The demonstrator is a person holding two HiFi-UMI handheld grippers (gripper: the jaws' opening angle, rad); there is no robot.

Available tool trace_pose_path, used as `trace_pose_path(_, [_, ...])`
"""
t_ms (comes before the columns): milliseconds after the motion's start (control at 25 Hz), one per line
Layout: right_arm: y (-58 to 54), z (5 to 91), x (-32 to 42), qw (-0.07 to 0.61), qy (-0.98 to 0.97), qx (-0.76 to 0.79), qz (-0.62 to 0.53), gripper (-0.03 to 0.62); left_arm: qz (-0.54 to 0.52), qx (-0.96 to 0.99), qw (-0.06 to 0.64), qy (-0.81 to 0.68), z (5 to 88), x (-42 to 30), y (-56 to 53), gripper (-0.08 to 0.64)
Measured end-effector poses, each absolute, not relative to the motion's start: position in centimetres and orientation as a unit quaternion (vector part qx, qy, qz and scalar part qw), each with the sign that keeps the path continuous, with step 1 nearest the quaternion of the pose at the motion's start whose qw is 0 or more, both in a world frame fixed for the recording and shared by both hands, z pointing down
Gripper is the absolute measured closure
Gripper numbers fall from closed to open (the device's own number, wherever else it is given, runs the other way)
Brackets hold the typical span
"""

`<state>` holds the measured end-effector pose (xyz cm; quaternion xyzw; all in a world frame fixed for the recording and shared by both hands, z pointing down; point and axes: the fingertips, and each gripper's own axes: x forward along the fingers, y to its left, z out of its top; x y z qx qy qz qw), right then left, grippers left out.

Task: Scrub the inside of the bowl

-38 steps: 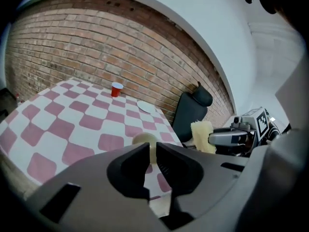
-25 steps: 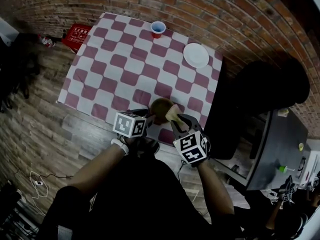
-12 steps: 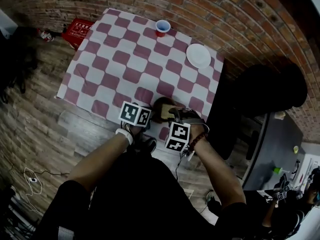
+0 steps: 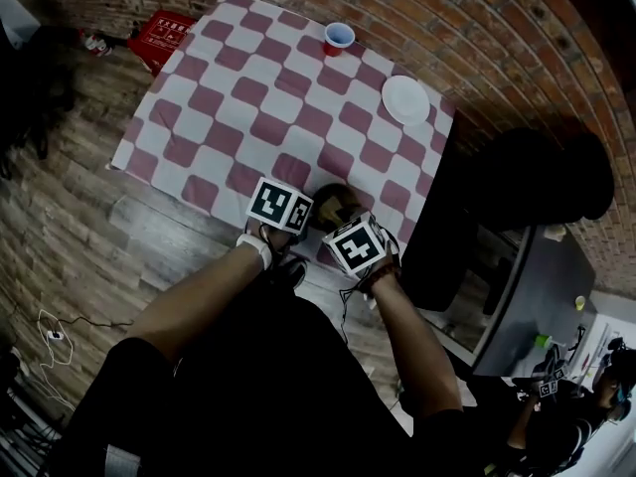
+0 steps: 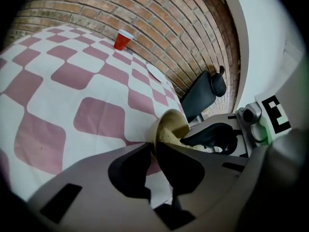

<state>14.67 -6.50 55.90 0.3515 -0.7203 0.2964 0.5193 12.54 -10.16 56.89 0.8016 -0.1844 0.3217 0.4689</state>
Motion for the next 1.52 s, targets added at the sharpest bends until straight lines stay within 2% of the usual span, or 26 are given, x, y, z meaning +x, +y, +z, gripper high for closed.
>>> trace_pose_path(80, [-5.7, 56.5, 14.4, 0.512, -0.719, 0.338, 0.327, 0.472, 0.336, 0.798, 0.473, -0.165, 57.4, 12.6, -9.7, 0.503])
trace_pose_path(160, [-4.5, 57.1, 13.8, 0.522, -0.719, 0.313, 0.336, 0.472, 0.361, 0.806, 0.446, -0.146, 57.6, 12.7, -9.2, 0.512])
trace_pose_path(280, [-3.2, 57.9, 13.4, 0.576, -0.713, 0.286, 0.280, 0.472, 0.392, 0.824, 0.387, -0.132, 57.4, 13.1, -8.6, 0.518])
trace_pose_path(400, [-3.0, 58.2, 13.9, 0.623, -0.696, 0.289, 0.210, 0.472, 0.396, 0.834, 0.360, -0.133, 57.4, 13.4, -8.5, 0.518])
trace_pose_path(880, [-4.0, 57.2, 17.6, 0.731, -0.612, 0.302, 0.019, 0.472, 0.384, 0.827, 0.393, -0.119, 56.2, 13.7, -7.9, 0.507])
trace_pose_path(1000, [-4.8, 57.5, 17.5, 0.717, -0.629, 0.300, 0.008, 0.472, 0.383, 0.811, 0.428, -0.108, 56.0, 13.7, -7.6, 0.495])
trace_pose_path(1200, [-7.3, 57.5, 17.5, 0.672, -0.669, 0.318, 0.028, 0.472, 0.336, 0.771, 0.531, -0.101, 56.3, 13.4, -7.6, 0.482])
trace_pose_path(1320, [-9.0, 57.2, 17.3, 0.650, -0.682, 0.333, 0.046, 0.472, 0.297, 0.769, 0.552, -0.124, 56.1, 13.1, -8.9, 0.480])
trace_pose_path(1520, [-12.0, 57.0, 16.4, 0.628, -0.693, 0.348, 0.063, 0.471, 0.277, 0.774, 0.548, -0.156, 56.5, 12.6, -11.0, 0.480])
